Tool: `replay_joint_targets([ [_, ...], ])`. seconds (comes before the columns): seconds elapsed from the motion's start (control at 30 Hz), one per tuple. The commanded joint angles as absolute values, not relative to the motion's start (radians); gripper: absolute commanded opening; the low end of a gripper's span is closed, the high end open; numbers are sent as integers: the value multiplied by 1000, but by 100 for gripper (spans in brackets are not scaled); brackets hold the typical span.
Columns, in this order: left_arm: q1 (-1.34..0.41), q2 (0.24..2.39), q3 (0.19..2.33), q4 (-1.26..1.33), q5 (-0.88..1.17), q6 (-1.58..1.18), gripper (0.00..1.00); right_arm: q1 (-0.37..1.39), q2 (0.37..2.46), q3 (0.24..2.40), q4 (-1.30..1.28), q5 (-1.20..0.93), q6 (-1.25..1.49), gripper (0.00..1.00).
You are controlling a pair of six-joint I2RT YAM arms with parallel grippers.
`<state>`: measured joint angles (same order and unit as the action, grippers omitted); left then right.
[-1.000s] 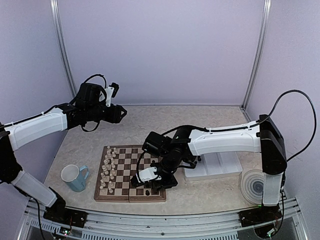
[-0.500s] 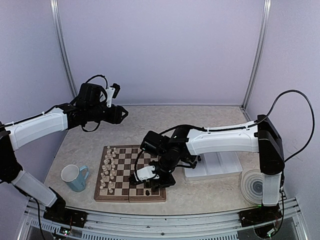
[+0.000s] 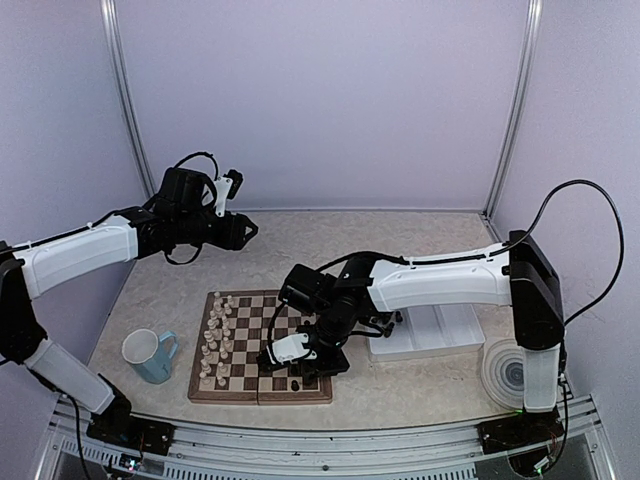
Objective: Set up the chess pieces on the board
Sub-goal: Adjust the pawn at g7.
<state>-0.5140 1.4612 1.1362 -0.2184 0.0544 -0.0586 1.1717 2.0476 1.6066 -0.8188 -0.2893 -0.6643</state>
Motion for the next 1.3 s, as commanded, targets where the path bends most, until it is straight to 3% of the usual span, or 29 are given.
replay_joint_targets([
  [0.0, -517, 1470, 1167, -227, 69, -48, 61, 1185, 2059, 1613, -836, -297, -665, 13],
  [0.4, -517, 1481, 1170, -231, 77, -48, 62, 1184, 2048, 1597, -839, -293, -665, 14],
  [0.6, -517, 1483, 1172, -233, 81, -48, 62, 1185, 2048, 1596, -842, -297, -667, 22],
  [0.9, -517, 1483, 1171, -236, 81, -47, 62, 1184, 2033, 1631, -884, -322, -671, 25],
  [1.0, -517, 1486, 1172, -235, 78, -46, 62, 1182, 1983, 1662, -925, -346, -710, 31],
  [1.1, -517, 1485, 1171, -234, 64, -48, 62, 1150, 1913, 1664, -944, -436, -745, 39],
  [1.27, -517, 1474, 1158, -217, 57, -42, 62, 1001, 1823, 1625, -939, -482, -743, 39],
])
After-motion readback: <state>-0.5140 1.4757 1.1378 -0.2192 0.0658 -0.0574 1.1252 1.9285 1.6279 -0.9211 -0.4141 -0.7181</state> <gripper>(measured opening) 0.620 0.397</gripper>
